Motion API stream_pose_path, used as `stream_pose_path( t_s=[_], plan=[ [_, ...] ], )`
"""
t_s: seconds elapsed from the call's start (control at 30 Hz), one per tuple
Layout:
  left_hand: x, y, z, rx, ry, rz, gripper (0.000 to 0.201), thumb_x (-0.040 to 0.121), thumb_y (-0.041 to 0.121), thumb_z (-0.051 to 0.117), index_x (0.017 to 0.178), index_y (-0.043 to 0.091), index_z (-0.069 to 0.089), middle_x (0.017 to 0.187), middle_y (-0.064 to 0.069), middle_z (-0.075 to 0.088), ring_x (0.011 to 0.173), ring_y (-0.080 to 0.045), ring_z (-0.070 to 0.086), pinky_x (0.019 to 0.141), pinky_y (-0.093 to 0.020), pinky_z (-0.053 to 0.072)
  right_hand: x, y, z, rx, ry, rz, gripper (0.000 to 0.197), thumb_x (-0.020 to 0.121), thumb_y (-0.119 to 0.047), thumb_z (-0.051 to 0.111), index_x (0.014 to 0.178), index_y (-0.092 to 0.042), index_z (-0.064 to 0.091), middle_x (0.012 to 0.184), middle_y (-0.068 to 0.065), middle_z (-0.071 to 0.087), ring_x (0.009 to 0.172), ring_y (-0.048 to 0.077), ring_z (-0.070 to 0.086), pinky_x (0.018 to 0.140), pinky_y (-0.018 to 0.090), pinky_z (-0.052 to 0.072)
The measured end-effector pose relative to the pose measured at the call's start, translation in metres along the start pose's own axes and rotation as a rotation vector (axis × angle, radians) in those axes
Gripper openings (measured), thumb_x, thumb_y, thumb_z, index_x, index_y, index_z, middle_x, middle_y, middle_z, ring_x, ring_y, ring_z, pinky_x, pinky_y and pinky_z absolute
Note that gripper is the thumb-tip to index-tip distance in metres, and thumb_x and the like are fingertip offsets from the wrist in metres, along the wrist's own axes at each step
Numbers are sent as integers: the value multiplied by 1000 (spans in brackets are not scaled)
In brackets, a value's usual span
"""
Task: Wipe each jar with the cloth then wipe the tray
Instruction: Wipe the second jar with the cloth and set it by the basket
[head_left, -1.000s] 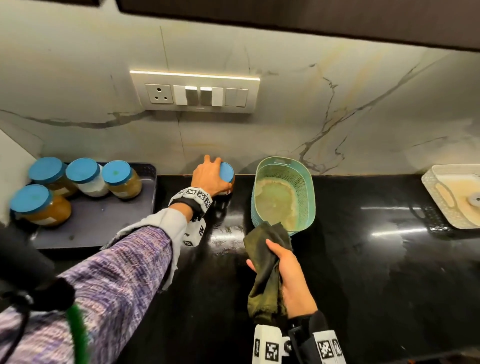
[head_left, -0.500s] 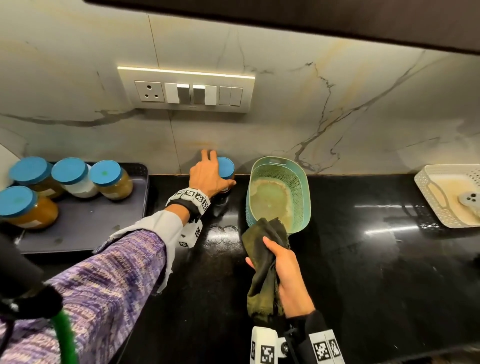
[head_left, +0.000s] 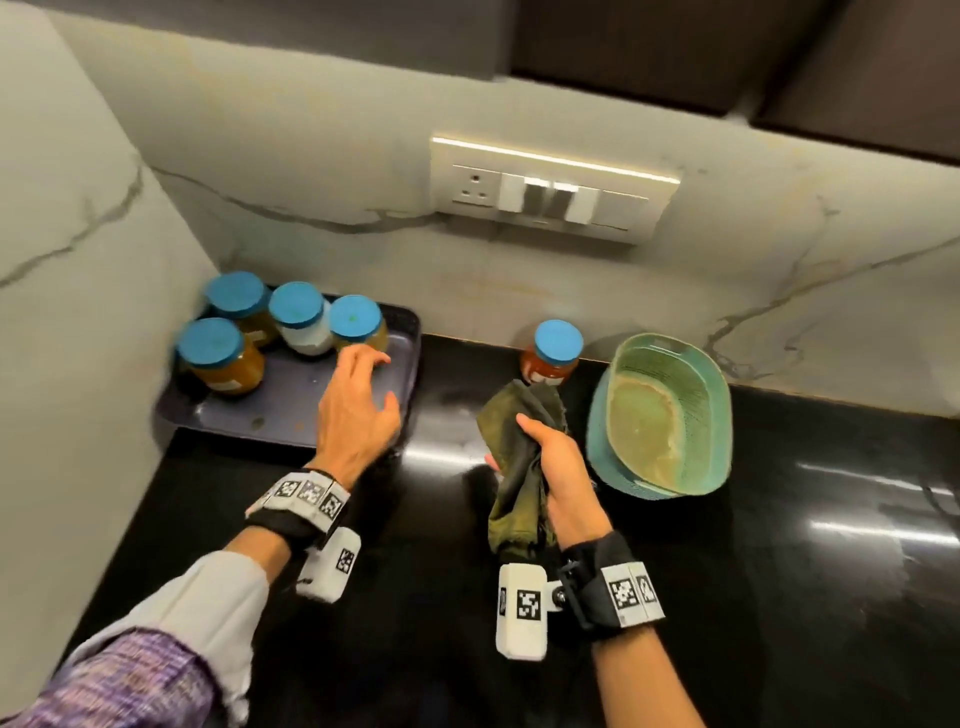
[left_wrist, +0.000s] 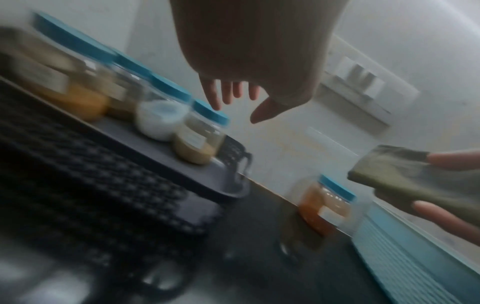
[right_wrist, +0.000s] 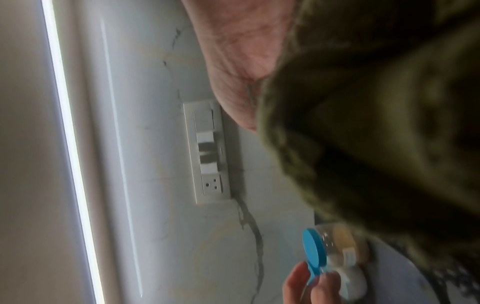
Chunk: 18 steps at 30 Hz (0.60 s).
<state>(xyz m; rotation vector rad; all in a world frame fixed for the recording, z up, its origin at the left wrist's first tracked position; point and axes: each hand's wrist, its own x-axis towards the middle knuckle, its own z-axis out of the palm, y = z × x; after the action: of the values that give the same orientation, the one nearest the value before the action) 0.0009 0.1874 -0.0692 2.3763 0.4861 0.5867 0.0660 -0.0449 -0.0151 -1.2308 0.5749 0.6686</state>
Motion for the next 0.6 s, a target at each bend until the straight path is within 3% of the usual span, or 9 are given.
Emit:
stream_pose_path(
  t_s=[0.17, 0.27, 0.4, 0.5, 0.6],
  plan=[
    [14, -80, -71, 178, 173, -221, 61, 71, 13, 69, 130, 1, 57, 136, -22, 54, 127, -43, 54, 101, -54, 50, -6, 24, 61, -57, -76, 40, 7, 98, -10, 63, 104, -8, 66, 105, 19, 73, 105, 39, 67, 101, 61, 51],
    [33, -124, -94, 285, 105, -294, 74, 70, 13, 80, 137, -2, 54, 141, -28, 53, 126, -49, 54, 100, -57, 50, -13, 41, 87, -105, -95, 57, 11, 97, -11, 64, 106, -7, 68, 105, 20, 74, 101, 40, 69, 98, 59, 53],
    [62, -160, -115, 330, -57, -338, 79, 78, 30, 76, 146, -1, 49, 140, -27, 52, 127, -47, 52, 103, -55, 47, -25, 64, 111, -148, -81, 71, 21, 96, -11, 67, 114, -3, 68, 109, 22, 75, 101, 41, 71, 89, 53, 57],
    [80, -171, -121, 266, -195, -394, 83, 79, 17, 78, 153, 4, 43, 147, -23, 49, 135, -43, 48, 111, -48, 42, -33, 75, 110, -147, -74, 67, 22, 96, -10, 66, 117, -3, 67, 109, 21, 76, 100, 39, 72, 88, 53, 58],
    [85, -173, -125, 194, -165, -389, 84, 73, 17, 83, 149, 5, 49, 141, -24, 57, 128, -45, 54, 108, -49, 46, -43, 81, 101, -138, -43, 44, 22, 97, -10, 64, 118, -4, 65, 105, 20, 77, 98, 36, 72, 97, 58, 55]
  ],
)
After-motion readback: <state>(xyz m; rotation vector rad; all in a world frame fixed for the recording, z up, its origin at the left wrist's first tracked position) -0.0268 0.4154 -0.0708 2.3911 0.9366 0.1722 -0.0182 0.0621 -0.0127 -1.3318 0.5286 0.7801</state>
